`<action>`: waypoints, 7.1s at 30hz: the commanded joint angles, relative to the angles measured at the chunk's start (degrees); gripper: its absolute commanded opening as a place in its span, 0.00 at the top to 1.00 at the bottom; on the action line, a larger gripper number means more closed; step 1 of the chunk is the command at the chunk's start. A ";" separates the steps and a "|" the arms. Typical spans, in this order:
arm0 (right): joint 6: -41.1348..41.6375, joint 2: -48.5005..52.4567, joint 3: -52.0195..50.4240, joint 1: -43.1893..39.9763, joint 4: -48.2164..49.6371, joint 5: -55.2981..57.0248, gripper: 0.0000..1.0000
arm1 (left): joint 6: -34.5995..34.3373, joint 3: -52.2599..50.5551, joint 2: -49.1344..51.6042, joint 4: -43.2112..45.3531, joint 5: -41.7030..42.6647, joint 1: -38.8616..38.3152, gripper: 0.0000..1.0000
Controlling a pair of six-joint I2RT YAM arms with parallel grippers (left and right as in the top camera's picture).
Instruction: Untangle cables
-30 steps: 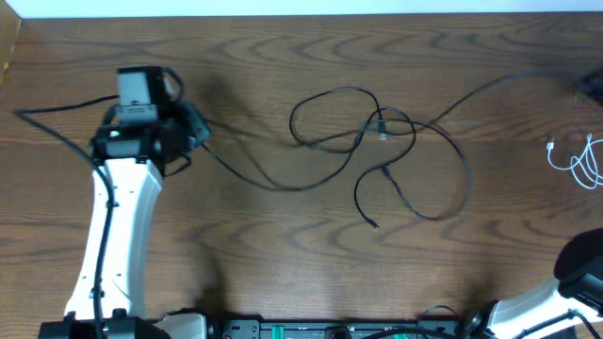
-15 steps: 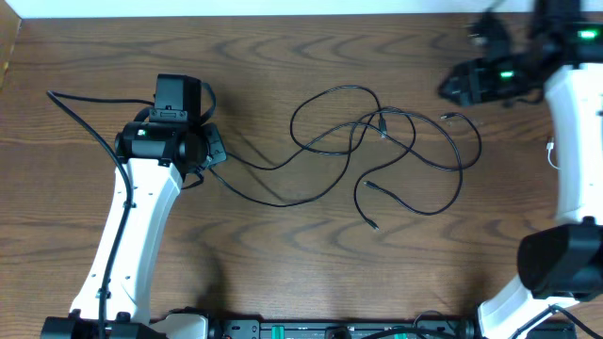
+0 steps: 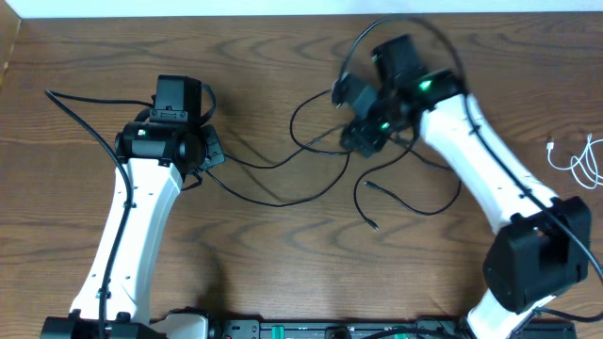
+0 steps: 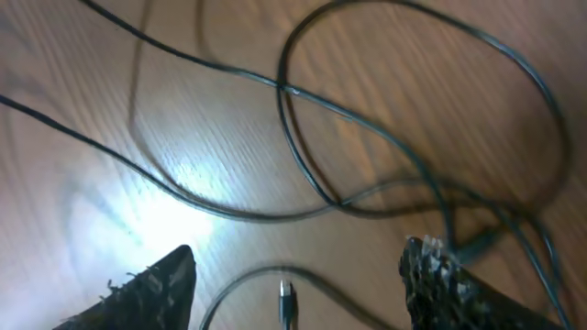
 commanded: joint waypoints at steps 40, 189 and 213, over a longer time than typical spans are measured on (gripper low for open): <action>6.56 17.03 8.59 5.90 -2.93 9.66 0.09 | 0.94 -0.09 0.24 -0.35 -0.94 -0.07 0.93; 67.82 37.73 34.05 -27.41 -17.88 24.13 0.57 | 0.92 -0.09 0.22 0.72 -0.33 -0.07 0.92; 62.77 34.49 30.12 -28.83 -22.25 25.42 0.99 | 0.94 -0.09 0.22 0.76 -0.33 -0.07 0.93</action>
